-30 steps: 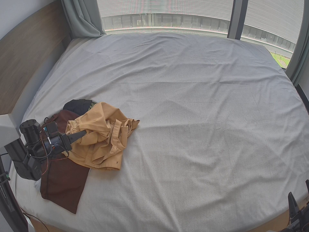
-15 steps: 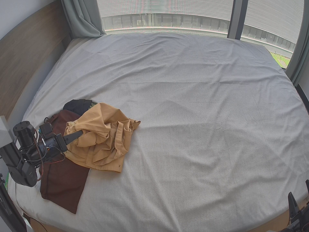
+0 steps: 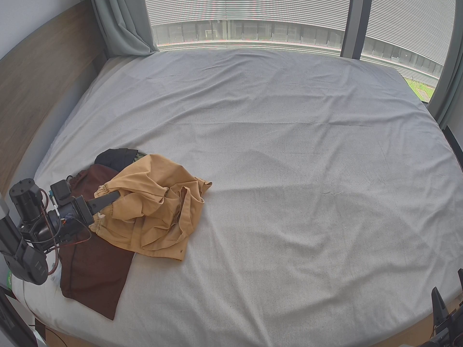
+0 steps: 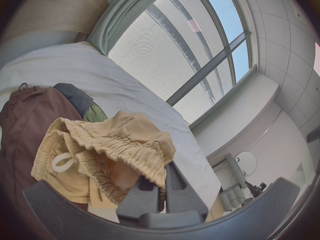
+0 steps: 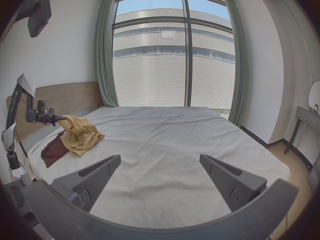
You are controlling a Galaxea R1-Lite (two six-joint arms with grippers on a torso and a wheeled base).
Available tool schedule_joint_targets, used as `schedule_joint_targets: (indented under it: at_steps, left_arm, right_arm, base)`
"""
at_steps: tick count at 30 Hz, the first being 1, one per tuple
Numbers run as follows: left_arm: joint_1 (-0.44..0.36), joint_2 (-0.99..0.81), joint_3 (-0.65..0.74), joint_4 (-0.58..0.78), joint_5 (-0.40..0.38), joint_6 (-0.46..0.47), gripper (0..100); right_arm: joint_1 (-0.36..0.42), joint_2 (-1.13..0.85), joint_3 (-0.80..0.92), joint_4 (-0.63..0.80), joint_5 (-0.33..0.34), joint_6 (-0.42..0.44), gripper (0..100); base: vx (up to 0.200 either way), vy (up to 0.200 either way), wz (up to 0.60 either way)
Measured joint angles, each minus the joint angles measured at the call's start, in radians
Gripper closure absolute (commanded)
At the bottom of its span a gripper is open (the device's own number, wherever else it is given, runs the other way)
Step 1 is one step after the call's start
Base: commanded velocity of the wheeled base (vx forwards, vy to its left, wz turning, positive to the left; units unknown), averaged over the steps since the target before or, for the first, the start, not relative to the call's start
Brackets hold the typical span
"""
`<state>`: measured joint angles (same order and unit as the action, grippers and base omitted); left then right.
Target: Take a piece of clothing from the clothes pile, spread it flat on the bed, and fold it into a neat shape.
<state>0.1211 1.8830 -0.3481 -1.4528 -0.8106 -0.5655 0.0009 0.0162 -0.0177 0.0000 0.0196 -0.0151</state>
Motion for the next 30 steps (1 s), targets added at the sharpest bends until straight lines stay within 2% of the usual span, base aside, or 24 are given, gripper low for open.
schedule_joint_targets:
  at_steps: [4, 9, 14, 21, 30]
  left_arm:
    - [-0.012, -0.051, 0.004, -0.002, 0.015, -0.084, 100]
    - [-0.046, -0.088, -0.002, -0.004, 0.119, -0.1, 100]
    - [-0.094, -0.104, -0.006, -0.01, 0.172, -0.111, 100]
    - [-0.208, -0.111, -0.025, -0.042, 0.382, -0.181, 100]
    - [-0.35, -0.113, -0.052, -0.06, 0.521, -0.228, 100]
  right_arm:
    - [0.001, 0.0, 0.0, 0.0, 0.0, 0.0, 0]
    - [0.0, 0.0, 0.0, 0.0, 0.0, 0.0, 0]
    - [-0.001, 0.0, 0.0, 0.0, 0.0, 0.0, 0]
    - [-0.001, 0.0, 0.0, 0.0, 0.0, -0.001, 0]
    - [-0.001, 0.0, 0.0, 0.0, 0.0, -0.001, 0]
  base:
    - [0.0, 0.0, 0.0]
    - [0.0, 0.0, 0.0]
    - [0.0, 0.0, 0.0]
    - [0.0, 0.0, 0.0]
    - [0.0, 0.0, 0.0]
